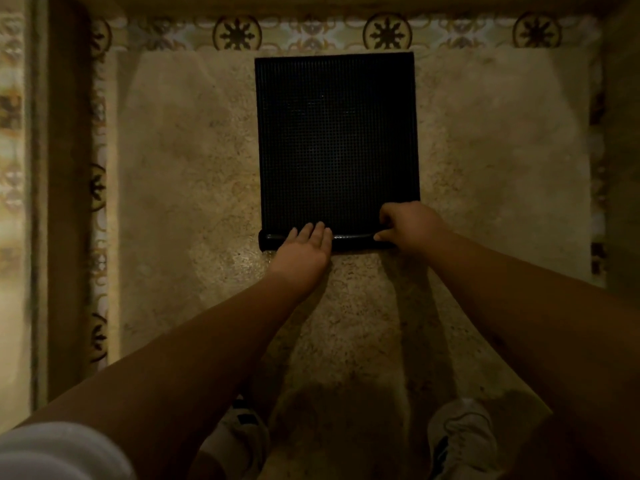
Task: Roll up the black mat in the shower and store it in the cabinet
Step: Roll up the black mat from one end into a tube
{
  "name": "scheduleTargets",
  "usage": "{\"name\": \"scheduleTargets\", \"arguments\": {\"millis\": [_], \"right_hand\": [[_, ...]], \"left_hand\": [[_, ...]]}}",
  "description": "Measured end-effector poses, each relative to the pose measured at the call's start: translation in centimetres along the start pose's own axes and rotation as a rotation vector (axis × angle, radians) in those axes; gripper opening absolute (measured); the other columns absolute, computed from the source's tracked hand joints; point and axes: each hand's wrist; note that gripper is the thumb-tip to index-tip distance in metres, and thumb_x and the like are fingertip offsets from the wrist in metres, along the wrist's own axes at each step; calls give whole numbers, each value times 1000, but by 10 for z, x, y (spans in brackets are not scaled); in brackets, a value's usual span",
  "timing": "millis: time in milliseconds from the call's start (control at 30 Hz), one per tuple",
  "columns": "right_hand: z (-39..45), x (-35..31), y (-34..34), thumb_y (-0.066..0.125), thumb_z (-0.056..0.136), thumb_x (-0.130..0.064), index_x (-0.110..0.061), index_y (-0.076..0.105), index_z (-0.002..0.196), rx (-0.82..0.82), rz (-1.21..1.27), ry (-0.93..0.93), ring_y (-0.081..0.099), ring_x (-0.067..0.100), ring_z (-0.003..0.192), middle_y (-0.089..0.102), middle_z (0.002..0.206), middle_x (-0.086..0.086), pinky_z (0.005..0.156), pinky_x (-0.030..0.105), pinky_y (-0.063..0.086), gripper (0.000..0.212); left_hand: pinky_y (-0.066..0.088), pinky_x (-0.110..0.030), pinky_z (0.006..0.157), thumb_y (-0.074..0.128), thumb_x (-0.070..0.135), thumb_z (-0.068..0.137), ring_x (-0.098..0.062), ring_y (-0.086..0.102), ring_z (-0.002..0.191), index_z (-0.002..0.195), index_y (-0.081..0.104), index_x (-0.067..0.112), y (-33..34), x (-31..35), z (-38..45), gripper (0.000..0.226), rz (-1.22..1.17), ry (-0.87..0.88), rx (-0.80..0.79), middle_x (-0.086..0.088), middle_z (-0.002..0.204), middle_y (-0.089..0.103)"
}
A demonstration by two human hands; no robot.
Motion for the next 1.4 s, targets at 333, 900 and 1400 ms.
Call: {"name": "scheduleTargets", "arguments": {"millis": [333,900,1400], "right_hand": [[-25,-5,27,58,91,-32,-10,60,125,214,-276,-305,48,30,112,59,120,9,90,43,43,41],[9,-11,-7,70,84,-21,-19,49,136,63,-19,-136,58,33,110,61,124,14,91,42,50,56],[2,-26,44,54,87,-49,-12,1,153,211,-280,-122,-6,23,148,-1,163,9,116,45,-2,93]], "left_hand": [[3,-49,116,36,33,98,-36,2,146,149,-1,-1,6,6,14,72,-13,-99,-4,-23,159,4],[9,-66,109,40,53,87,-39,11,143,150,-2,8,3,16,10,88,24,-115,93,-17,158,15],[-3,-65,110,42,56,85,-36,-10,145,149,-12,10,-16,12,41,96,-39,-209,43,-14,160,-12]]}}
Point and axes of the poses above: each hand's wrist, its own z-axis towards the middle knuckle, its own y-axis out of the palm, x = y × z
